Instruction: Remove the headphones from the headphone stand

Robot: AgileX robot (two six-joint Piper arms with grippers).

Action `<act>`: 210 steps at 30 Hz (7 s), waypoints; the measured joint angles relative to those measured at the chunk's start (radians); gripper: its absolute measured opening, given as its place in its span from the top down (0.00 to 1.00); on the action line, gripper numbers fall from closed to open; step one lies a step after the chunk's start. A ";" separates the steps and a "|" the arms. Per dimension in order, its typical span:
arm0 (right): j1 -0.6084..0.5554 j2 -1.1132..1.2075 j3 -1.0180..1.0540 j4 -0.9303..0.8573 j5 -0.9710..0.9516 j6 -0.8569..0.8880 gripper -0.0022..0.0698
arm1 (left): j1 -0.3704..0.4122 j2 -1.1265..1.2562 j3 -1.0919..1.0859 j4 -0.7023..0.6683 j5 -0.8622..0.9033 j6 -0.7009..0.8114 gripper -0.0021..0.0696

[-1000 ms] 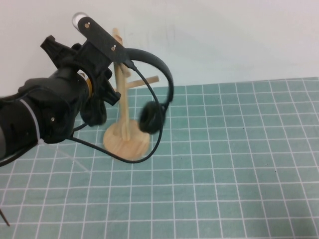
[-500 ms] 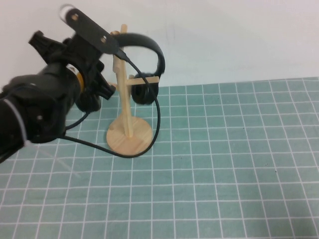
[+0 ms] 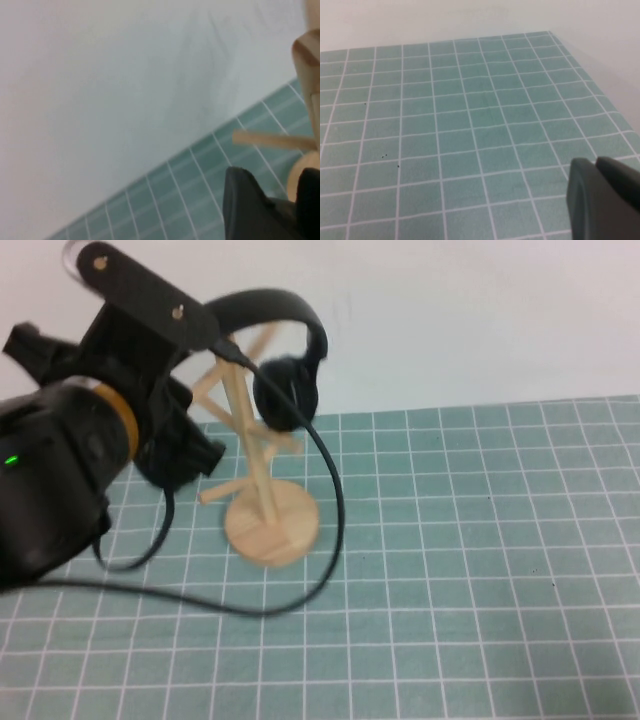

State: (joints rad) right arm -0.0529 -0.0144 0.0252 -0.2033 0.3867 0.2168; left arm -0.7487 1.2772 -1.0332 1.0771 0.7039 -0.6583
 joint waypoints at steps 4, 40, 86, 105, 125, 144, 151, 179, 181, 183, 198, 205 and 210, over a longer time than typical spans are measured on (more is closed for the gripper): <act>0.000 0.000 0.000 0.000 0.000 0.000 0.98 | -0.080 -0.062 0.000 -0.161 0.110 0.071 0.71; 0.000 0.000 0.000 0.000 0.000 0.000 0.98 | 0.021 0.063 0.000 -0.102 -0.129 0.019 0.72; 0.000 0.000 0.000 0.000 0.000 0.000 0.98 | -0.037 -0.054 0.000 -1.047 0.317 0.601 0.72; 0.000 0.000 0.000 0.000 0.002 0.000 0.98 | 0.049 0.261 0.093 -1.112 0.166 0.603 0.72; 0.000 0.000 0.000 0.000 0.002 0.000 0.98 | 0.052 0.360 0.093 -1.108 0.041 0.565 0.72; 0.000 0.000 0.000 0.000 0.002 0.000 0.98 | 0.056 0.412 0.091 -1.106 0.032 0.594 0.41; 0.000 0.000 0.000 0.000 0.002 0.000 0.98 | 0.056 0.366 0.091 -1.069 0.025 0.594 0.33; 0.000 0.000 0.000 0.000 0.002 0.000 0.98 | -0.105 0.117 0.121 -0.937 0.033 0.590 0.53; 0.000 0.000 0.000 0.000 0.002 0.000 0.98 | -0.139 0.048 0.148 -0.939 0.023 0.582 0.76; 0.000 0.000 0.000 0.000 0.002 0.000 0.98 | -0.165 -0.024 0.187 -0.941 0.010 0.557 0.88; 0.000 0.000 0.000 0.000 0.002 0.000 0.98 | -0.182 -0.549 0.395 -0.894 -0.046 0.412 0.97; 0.000 0.000 0.000 0.000 0.002 0.000 0.98 | -0.182 -0.596 0.398 -0.883 -0.035 0.412 0.97; 0.000 0.000 0.000 0.000 0.002 0.000 0.98 | -0.182 -0.604 0.421 -0.868 -0.055 0.411 0.97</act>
State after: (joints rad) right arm -0.0529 -0.0144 0.0252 -0.2033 0.3884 0.2168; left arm -0.9305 0.6735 -0.6125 0.2092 0.6485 -0.2477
